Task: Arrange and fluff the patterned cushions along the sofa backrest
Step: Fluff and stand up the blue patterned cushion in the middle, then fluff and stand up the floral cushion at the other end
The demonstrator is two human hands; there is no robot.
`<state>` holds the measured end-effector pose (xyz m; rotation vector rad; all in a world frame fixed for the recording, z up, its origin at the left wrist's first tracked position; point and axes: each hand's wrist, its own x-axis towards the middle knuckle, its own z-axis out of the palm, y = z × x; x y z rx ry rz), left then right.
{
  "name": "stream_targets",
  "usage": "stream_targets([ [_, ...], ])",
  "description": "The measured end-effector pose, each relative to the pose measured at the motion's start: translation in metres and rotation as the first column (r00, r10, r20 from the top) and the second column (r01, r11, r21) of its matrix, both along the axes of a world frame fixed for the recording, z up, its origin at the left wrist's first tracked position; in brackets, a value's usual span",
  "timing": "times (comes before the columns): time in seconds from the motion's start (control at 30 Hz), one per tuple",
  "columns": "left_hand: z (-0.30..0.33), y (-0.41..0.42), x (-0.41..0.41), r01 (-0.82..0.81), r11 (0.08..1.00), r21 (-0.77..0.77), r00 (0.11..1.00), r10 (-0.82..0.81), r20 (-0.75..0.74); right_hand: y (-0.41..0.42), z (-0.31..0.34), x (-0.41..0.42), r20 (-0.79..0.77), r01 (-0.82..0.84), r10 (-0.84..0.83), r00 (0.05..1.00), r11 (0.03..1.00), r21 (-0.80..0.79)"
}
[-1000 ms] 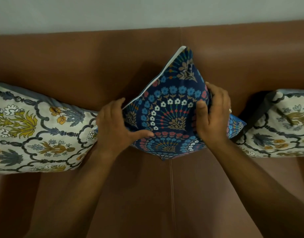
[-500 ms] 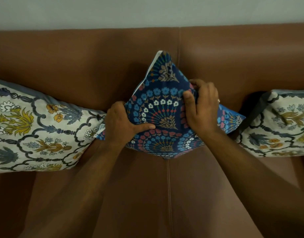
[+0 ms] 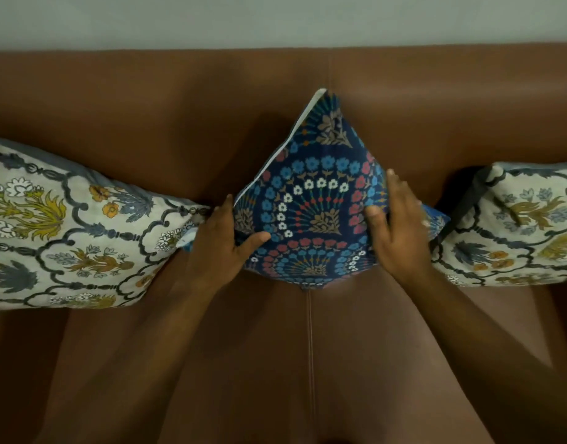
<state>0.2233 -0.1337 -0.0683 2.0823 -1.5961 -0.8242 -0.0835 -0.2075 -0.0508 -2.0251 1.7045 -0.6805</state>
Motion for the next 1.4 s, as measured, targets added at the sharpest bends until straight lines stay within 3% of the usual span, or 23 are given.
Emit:
stream_targets([
  [0.13, 0.005, 0.007, 0.004, -0.189, 0.982, 0.026, 0.981, 0.188, 0.037, 0.007, 0.007, -0.001, 0.073, 0.056, -0.064, 0.995, 0.992, 0.111],
  [0.23, 0.036, 0.032, -0.019, -0.195, 0.952, -0.234, 0.963, 0.232, 0.138, 0.023, 0.029, -0.034, 0.106, 0.112, -0.123, 0.987, 0.989, 0.098],
  [0.33, 0.063, 0.049, -0.087, -0.021, 0.906, -0.423, 0.987, 0.087, 0.137, 0.055, 0.043, -0.087, 0.090, 0.263, -0.271, 0.958, 0.960, 0.097],
  [0.43, 0.075, 0.042, -0.178, 0.159, 0.852, -0.498, 0.987, -0.123, 0.104, 0.078, 0.049, -0.160, 0.040, 0.480, -0.490, 0.871, 0.865, 0.148],
  [0.53, 0.081, 0.010, -0.261, 0.277, 0.789, -0.548, 0.960, -0.246, 0.132, 0.080, 0.052, -0.243, 0.038, 0.574, -0.584, 0.811, 0.806, 0.144],
  [0.67, 0.089, -0.049, -0.356, 0.445, 0.778, -0.444, 0.891, -0.335, 0.306, 0.057, 0.029, -0.336, 0.125, 0.620, -0.649, 0.750, 0.756, 0.211],
  [0.77, 0.089, -0.112, -0.410, 0.538, 0.821, -0.188, 0.782, -0.404, 0.474, 0.015, 0.011, -0.372, 0.237, 0.574, -0.662, 0.711, 0.742, 0.346],
  [0.87, 0.074, -0.160, -0.443, 0.473, 0.879, 0.060, 0.713, -0.422, 0.560, -0.027, -0.002, -0.396, 0.349, 0.505, -0.600, 0.720, 0.797, 0.331],
  [0.97, 0.058, -0.170, -0.458, 0.383, 0.921, 0.068, 0.718, -0.343, 0.606, -0.059, -0.030, -0.403, 0.369, 0.497, -0.574, 0.731, 0.819, 0.288],
  [1.03, 0.052, -0.163, -0.465, 0.352, 0.936, 0.019, 0.752, -0.295, 0.590, -0.067, -0.041, -0.396, 0.452, 0.529, -0.665, 0.595, 0.747, 0.404],
  [1.1, 0.052, -0.154, -0.466, 0.284, 0.958, -0.035, 0.807, -0.219, 0.548, -0.069, -0.021, -0.396, 0.509, 0.508, -0.638, 0.578, 0.770, 0.388],
  [1.17, 0.053, -0.143, -0.459, 0.173, 0.978, -0.113, 0.892, -0.107, 0.440, -0.069, 0.011, -0.403, 0.508, 0.439, -0.543, 0.668, 0.840, 0.320],
  [1.27, 0.049, -0.125, -0.442, -0.002, 0.986, -0.167, 0.967, 0.044, 0.251, -0.072, 0.041, -0.419, 0.391, 0.391, -0.410, 0.824, 0.911, 0.132],
  [1.4, 0.043, -0.135, -0.444, -0.040, 0.988, -0.150, 0.991, 0.058, 0.117, -0.094, 0.060, -0.431, 0.291, 0.431, -0.389, 0.874, 0.897, -0.098],
])
